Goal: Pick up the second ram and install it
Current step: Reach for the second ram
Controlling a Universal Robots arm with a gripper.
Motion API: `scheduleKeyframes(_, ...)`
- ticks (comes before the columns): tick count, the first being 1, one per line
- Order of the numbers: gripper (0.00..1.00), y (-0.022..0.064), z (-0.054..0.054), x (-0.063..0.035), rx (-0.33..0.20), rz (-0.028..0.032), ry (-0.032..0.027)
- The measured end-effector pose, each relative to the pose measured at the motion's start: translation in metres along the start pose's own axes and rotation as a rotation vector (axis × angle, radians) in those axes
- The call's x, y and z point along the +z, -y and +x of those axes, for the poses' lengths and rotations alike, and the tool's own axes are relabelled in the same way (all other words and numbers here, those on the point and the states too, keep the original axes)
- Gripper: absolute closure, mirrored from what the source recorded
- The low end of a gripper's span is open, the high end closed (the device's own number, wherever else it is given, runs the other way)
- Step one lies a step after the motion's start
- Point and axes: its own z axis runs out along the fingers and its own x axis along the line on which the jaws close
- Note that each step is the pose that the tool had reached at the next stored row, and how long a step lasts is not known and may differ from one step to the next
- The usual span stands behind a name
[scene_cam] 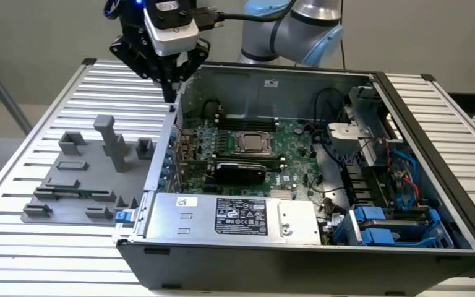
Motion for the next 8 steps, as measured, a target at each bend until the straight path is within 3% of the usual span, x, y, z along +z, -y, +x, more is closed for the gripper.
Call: scheduleKeyframes(8,1.0,0.0132,0.036,-0.0018,0.0,-0.0007,0.0076)
